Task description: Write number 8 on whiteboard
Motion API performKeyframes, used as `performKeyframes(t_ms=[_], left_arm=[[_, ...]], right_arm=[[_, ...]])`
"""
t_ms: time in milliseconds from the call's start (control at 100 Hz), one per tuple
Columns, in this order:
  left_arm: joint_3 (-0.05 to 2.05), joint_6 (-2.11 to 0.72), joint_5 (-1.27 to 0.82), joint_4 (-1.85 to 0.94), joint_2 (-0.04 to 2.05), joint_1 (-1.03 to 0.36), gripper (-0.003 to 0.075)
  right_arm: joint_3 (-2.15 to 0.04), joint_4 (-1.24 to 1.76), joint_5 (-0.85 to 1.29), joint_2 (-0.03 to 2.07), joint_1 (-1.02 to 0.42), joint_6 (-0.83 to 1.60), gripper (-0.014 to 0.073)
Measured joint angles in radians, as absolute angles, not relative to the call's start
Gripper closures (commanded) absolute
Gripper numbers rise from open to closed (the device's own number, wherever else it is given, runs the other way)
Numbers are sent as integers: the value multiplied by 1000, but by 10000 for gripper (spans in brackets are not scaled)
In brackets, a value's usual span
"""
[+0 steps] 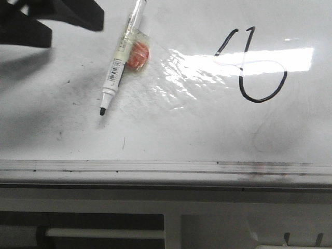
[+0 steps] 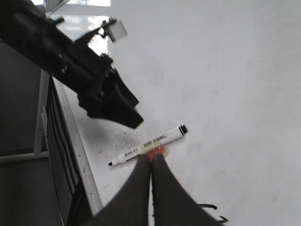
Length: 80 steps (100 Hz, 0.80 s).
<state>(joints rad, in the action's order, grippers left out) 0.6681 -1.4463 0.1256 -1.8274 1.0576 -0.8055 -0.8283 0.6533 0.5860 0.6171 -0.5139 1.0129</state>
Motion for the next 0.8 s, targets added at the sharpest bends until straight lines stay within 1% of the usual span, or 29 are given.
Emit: performKeyframes(t_ms=[20,100,130,150,200,220,250,270,290,340,460,560,800], left_arm=[[658,-1446,126,-1827,1030,-807,234],[609,-1446,123,-1826,923,-808,332],[587,-1446,116,-1826,882,-808,387],[570,-1446,114,-1826,851,-808,411],[525,-1446,95,-1824,776,-809,510],[505,-1446,89,-1824,743,-809,535],[471,-1446,72,-1824,699,-809,599],[457,-1446,60,-1824,666,-809,623],[438,-1446,51,-1824,633,-809,671],[395,-1446,14,-1822,560,-809,742],[305,-1446,-69,-1818,413,-809,741],[257,-1446,-120,-1812,339,-809,741],[208,-1446,-140,-1808,296,-809,741]], right_arm=[[-817,650,583,608,-514,1013,654],[-762,640,565,553,-514,1011,641],[-730,637,555,527,-514,1009,632],[-711,632,543,507,-514,1007,633],[-660,625,510,451,-514,993,633],[-638,620,493,425,-514,985,633],[-608,618,468,389,-514,978,633],[-585,615,449,360,-514,975,634],[-563,615,431,332,-514,970,636],[-517,612,395,267,-514,968,637],[-441,612,356,135,-514,964,637],[-425,630,346,67,-514,964,637],[-422,643,339,36,-514,962,637]])
